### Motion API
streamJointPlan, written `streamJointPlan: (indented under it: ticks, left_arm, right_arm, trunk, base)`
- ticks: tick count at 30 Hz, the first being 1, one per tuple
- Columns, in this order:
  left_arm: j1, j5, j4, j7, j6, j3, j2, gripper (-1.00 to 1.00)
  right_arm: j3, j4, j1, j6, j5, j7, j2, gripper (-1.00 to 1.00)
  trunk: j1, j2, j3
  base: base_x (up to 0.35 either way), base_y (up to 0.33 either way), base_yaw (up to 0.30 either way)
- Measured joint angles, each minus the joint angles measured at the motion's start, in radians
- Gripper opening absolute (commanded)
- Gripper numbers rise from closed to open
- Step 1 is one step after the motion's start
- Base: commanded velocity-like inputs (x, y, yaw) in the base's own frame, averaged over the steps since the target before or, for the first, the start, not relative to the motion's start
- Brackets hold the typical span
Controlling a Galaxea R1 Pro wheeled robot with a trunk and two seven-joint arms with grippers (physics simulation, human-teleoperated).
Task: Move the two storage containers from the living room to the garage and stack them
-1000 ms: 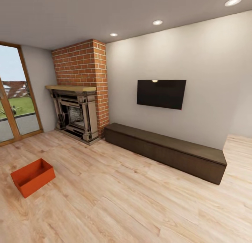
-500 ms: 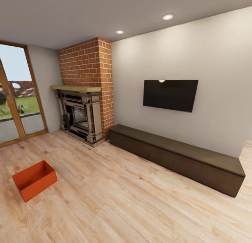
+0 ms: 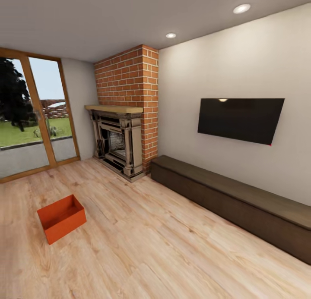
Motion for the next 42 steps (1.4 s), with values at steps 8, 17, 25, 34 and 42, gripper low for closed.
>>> streamJointPlan:
  ticks: [8, 17, 25, 34, 42]
  left_arm:
    - [0.000, 0.000, 0.000, 0.000, -0.002, 0.000, 0.001, 1.00]
    - [0.000, 0.000, 0.000, 0.000, -0.003, 0.000, 0.000, 1.00]
    - [0.000, 0.000, 0.000, 0.000, -0.001, 0.000, 0.000, 1.00]
    - [0.000, 0.000, 0.000, 0.000, -0.001, 0.000, 0.000, 1.00]
    - [0.000, 0.000, 0.000, 0.000, -0.003, 0.000, 0.000, 1.00]
  right_arm:
    - [0.003, 0.000, 0.000, -0.001, 0.001, 0.000, 0.001, 1.00]
    - [0.001, 0.000, 0.000, -0.001, -0.001, 0.000, 0.001, 1.00]
    - [0.001, 0.000, 0.000, -0.001, 0.000, 0.000, 0.000, 1.00]
    - [0.001, 0.000, 0.000, -0.001, 0.000, 0.000, 0.000, 1.00]
    - [0.001, 0.000, 0.000, -0.001, 0.000, 0.000, 0.000, 1.00]
  trunk:
    - [0.000, 0.000, 0.000]
    - [0.000, 0.000, 0.000]
    - [0.000, 0.000, 0.000]
    - [0.000, 0.000, 0.000]
    - [0.000, 0.000, 0.000]
  base:
    - [0.325, 0.000, 0.270]
    - [0.325, 0.000, 0.270]
    - [0.325, 0.000, 0.270]
    - [0.325, 0.000, 0.270]
    - [0.325, 0.000, 0.270]
